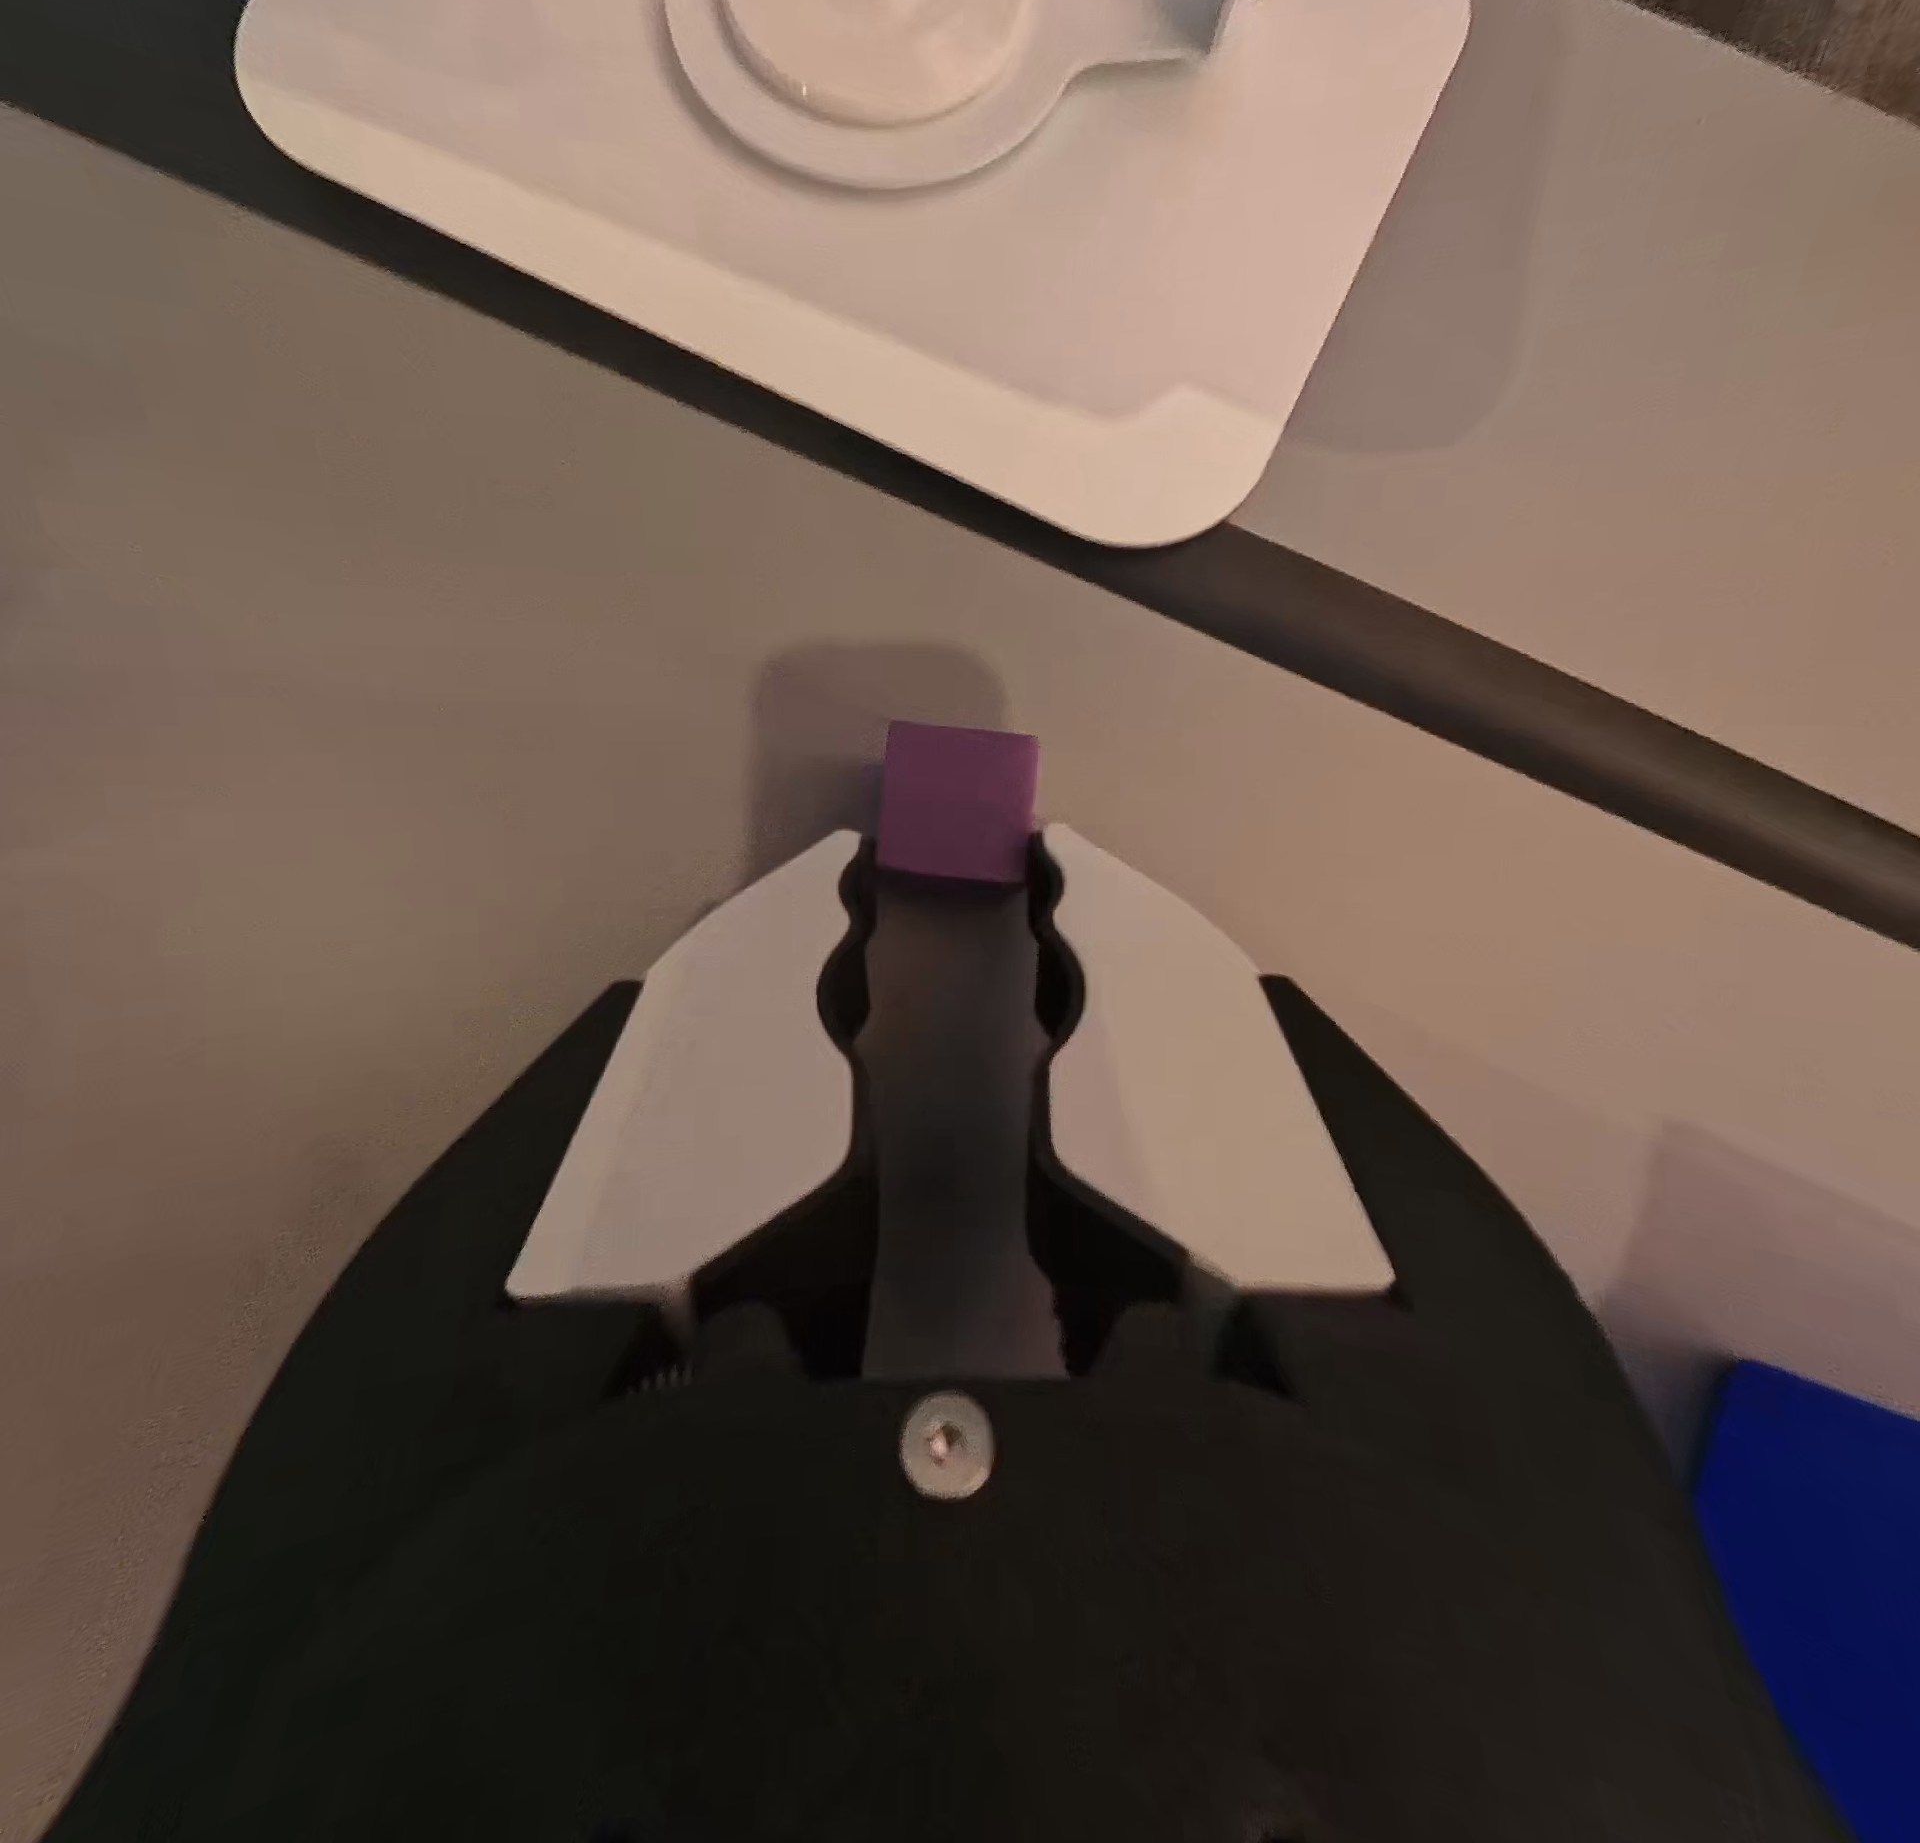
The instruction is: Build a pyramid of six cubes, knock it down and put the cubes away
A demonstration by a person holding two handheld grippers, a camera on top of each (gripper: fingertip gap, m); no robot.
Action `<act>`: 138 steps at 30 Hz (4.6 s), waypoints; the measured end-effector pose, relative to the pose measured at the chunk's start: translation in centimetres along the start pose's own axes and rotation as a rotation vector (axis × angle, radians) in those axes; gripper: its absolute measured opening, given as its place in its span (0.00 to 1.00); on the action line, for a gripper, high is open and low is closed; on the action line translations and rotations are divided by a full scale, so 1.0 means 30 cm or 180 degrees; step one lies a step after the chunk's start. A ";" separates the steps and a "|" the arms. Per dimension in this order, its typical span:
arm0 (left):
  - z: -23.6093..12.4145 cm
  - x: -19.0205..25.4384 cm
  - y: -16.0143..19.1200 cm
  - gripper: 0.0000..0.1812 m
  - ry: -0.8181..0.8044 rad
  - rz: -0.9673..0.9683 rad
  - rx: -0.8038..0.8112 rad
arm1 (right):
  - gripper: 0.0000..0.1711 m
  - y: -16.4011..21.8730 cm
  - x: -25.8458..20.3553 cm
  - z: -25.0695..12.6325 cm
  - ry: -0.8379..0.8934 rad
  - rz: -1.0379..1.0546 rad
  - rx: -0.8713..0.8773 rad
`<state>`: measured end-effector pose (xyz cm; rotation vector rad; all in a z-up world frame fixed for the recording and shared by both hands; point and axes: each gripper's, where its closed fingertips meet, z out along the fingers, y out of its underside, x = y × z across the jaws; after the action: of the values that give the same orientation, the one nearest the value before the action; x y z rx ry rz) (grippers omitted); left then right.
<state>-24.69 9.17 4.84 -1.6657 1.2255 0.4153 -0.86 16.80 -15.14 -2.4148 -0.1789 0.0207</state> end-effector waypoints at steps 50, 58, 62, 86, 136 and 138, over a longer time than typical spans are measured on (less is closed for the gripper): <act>-0.011 -0.267 0.511 0.38 -0.0023 -0.1608 -0.1104 | 0.26 0.693 0.893 -0.800 0.0631 0.0683 -0.0805; 0.058 -0.147 0.815 0.33 0.0956 -0.2698 -0.1829 | 0.07 0.741 0.825 -0.729 0.0055 0.1007 -0.1246; 0.093 -0.081 0.899 0.29 0.1098 -0.2620 -0.2292 | 0.05 0.741 0.816 -0.730 -0.0009 0.1034 -0.1252; 0.162 0.375 0.397 0.17 0.1843 -0.1112 -0.2433 | 0.09 0.612 0.393 -0.649 -0.0668 0.0456 -0.1914; 0.017 -0.326 0.273 0.38 -0.0287 -0.2055 -0.0394 | 0.05 0.652 0.671 -0.881 -0.0658 0.1636 -0.1560; 0.004 -0.362 0.288 0.39 -0.0354 -0.2181 -0.0297 | 0.05 0.563 0.653 -0.930 -0.0617 0.1514 -0.1496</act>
<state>-36.79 14.96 8.39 -1.9875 0.5028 0.1338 22.40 -11.42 -4.64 -2.8656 0.3449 0.4776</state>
